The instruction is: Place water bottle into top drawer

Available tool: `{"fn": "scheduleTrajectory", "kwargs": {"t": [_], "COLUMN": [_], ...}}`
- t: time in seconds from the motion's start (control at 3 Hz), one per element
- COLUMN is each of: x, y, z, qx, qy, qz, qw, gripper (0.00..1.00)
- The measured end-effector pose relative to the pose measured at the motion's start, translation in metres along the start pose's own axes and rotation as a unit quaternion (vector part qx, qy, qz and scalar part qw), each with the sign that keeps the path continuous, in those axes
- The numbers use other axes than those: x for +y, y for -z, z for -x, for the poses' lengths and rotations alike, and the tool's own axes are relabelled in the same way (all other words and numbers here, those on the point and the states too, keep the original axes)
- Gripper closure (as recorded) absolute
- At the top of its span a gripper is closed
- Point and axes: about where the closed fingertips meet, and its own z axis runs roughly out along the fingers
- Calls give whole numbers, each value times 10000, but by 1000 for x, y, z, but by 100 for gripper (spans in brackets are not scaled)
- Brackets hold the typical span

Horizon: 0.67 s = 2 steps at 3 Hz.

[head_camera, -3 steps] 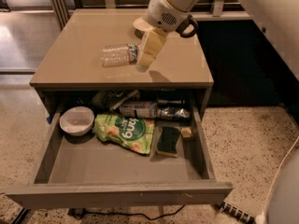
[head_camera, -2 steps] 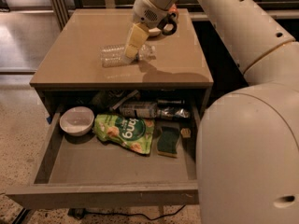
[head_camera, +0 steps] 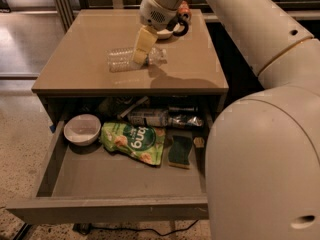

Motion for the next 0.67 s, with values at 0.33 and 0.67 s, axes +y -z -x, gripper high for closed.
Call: {"fn": "scheduleTrajectory", "kwargs": {"t": [0.33, 0.67], "x": [0, -3], "y": [0, -4], "z": [0, 1], "qx": [0, 189], "qy": [0, -3], "qz": [0, -93], "qw": [10000, 9998], "gripper": [0, 0]}}
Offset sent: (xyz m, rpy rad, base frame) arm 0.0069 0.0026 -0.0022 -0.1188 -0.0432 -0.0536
